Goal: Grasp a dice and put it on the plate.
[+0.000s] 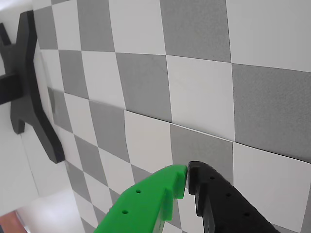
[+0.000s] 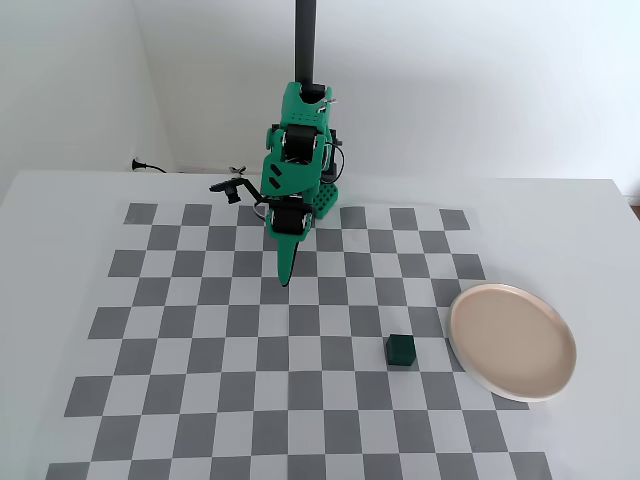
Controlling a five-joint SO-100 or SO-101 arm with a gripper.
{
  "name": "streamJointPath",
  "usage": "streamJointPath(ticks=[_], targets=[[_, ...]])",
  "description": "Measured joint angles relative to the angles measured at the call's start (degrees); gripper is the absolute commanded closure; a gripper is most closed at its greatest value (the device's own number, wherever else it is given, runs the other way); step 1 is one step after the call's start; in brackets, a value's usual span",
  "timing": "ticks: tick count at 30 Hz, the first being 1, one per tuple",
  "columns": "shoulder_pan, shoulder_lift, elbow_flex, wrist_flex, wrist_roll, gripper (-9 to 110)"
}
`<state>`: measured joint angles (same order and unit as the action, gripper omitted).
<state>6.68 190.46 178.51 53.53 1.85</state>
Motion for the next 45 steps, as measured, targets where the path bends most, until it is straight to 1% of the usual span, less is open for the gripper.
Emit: streamJointPath(ticks=[16, 18, 19, 27, 30, 35, 38, 42, 45], targets=[[-0.70, 0.00, 0.00, 0.00, -0.53, 106], [-0.70, 0.00, 0.00, 0.00, -0.53, 103], [-0.70, 0.00, 0.00, 0.00, -0.53, 106], [-0.70, 0.00, 0.00, 0.00, 1.41, 106], [-1.58, 0.00, 0.00, 0.00, 0.70, 106], [-3.25, 0.00, 0.00, 0.00, -4.39, 106], [-1.23, 0.00, 0.00, -0.88, -10.28, 106], [2.37, 0.00, 0.00, -2.11, -15.29, 106], [2.99, 0.00, 0.00, -2.20, -19.69, 106]])
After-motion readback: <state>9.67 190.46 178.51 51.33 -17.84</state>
